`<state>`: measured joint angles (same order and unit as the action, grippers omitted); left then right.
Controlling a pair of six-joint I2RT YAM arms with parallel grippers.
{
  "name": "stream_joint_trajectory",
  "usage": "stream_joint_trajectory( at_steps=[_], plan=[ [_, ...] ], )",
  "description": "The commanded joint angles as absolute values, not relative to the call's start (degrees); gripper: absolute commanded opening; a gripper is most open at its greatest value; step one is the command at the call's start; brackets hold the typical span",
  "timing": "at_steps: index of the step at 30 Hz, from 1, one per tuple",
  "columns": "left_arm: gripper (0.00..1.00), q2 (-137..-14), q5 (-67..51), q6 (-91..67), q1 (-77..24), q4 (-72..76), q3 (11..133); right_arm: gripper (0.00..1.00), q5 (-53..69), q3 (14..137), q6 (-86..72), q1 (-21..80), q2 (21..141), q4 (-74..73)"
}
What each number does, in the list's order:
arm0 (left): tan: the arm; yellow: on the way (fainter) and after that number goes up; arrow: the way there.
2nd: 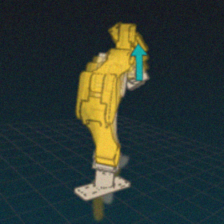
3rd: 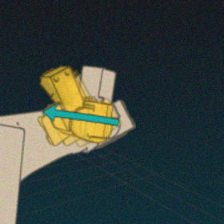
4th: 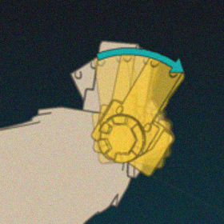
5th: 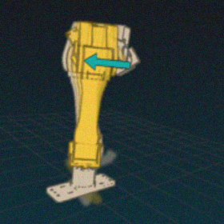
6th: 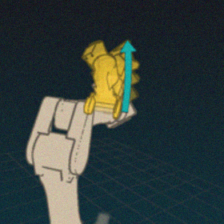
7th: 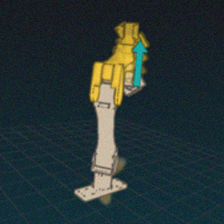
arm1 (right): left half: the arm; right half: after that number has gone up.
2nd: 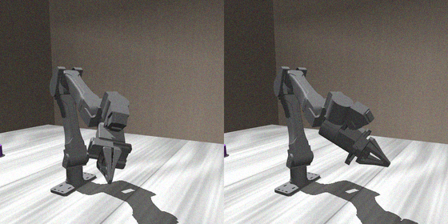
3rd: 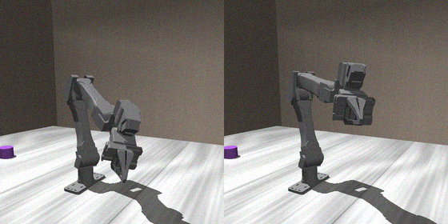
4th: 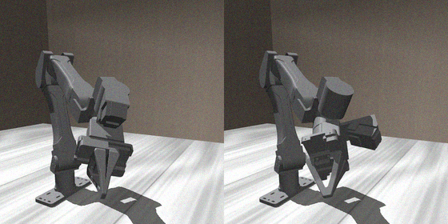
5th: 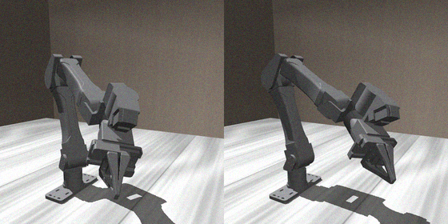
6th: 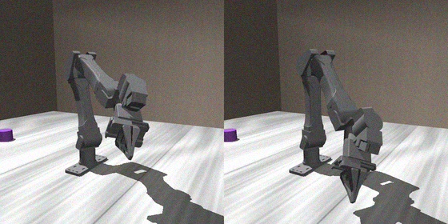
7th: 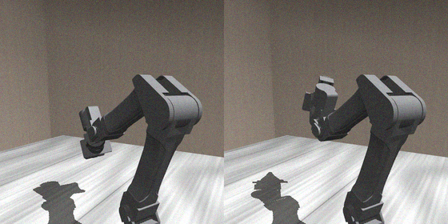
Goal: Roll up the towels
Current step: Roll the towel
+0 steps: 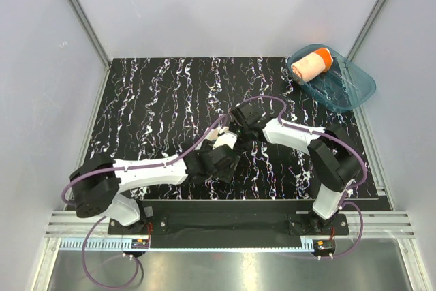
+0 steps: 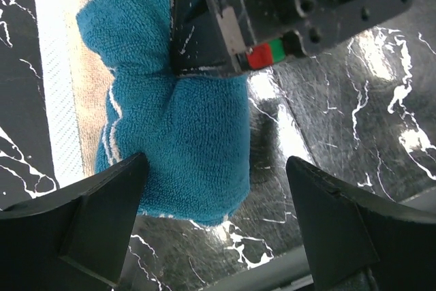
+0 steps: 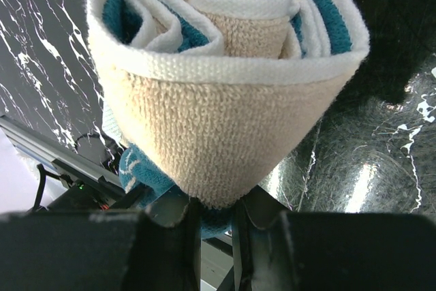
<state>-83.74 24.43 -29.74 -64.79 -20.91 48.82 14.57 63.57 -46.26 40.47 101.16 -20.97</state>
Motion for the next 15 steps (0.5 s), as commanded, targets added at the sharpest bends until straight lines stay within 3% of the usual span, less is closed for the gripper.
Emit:
stream_joint_trajectory(
  at_steps=[1, 8, 15],
  plan=[
    [0.91, -85.8, 28.2, -28.7, -64.8, -19.2, 48.9, 0.11, 14.4, 64.5, -44.1, 41.2, 100.7, -27.6],
    [0.82, -89.6, 27.2, -30.1, -64.8, -18.0, 46.5, 0.14, 16.4, 66.2, -44.2, 41.2, 100.2, -28.7],
    [0.57, -88.8, 26.3, -31.6, -63.8, -17.3, 43.7, 0.2, 17.5, 67.7, -43.8, 41.2, 99.0, -30.4]
  ],
)
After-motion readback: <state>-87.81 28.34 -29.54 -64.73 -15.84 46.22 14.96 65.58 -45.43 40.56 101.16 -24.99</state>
